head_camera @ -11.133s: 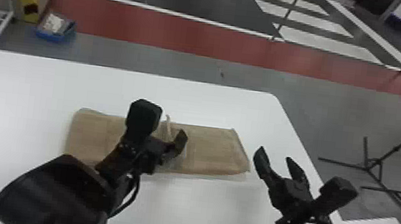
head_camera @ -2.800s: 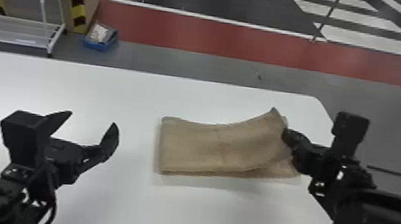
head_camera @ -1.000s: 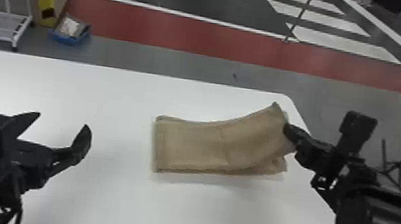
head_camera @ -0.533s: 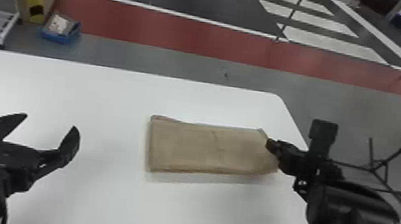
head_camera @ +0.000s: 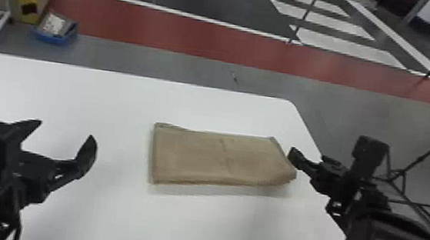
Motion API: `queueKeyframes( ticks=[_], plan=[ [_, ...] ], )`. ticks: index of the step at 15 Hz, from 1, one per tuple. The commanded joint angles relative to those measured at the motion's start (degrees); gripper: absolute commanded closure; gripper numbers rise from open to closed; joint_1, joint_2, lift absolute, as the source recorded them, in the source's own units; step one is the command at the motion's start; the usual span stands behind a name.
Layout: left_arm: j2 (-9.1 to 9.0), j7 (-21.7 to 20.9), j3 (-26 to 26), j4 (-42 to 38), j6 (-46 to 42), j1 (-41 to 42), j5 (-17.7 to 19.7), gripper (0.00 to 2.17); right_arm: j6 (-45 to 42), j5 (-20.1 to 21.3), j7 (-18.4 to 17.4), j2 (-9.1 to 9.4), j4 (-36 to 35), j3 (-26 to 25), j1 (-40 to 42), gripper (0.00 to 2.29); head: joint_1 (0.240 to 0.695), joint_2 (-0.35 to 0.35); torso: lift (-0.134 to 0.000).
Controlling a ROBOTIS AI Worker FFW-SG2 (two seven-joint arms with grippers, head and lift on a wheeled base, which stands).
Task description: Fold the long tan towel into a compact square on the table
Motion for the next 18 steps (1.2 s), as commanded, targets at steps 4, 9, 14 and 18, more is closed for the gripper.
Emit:
queueKeyframes(
  ticks=[4,9,14,18],
  plan=[
    [-3.84,0.8,-5.96,9.92,-0.04,-6.37,2.26,0.24,-11.85,-4.31,-0.09,5.39,-4.14,-6.43,7.2,0.06,0.695,-0.35,-0.123],
    [-8.59,-0.25,-9.22,23.71,-0.04,-15.25,10.61,0.28,-24.16,-12.39,-0.09,7.76,-2.82,-12.41,13.18,0.08,0.695,-0.35,-0.123],
    [-9.53,-1.48,-9.04,28.46,-0.04,-17.88,12.72,0.34,-25.74,-12.31,0.18,7.67,-2.12,-12.32,13.53,0.08,0.695,-0.35,-0.123],
    [-9.53,-2.8,-9.57,28.46,1.72,-18.32,13.6,0.36,-25.74,-11.6,0.18,7.67,-1.59,-11.09,13.09,0.08,0.695,-0.35,-0.123]
  ],
)
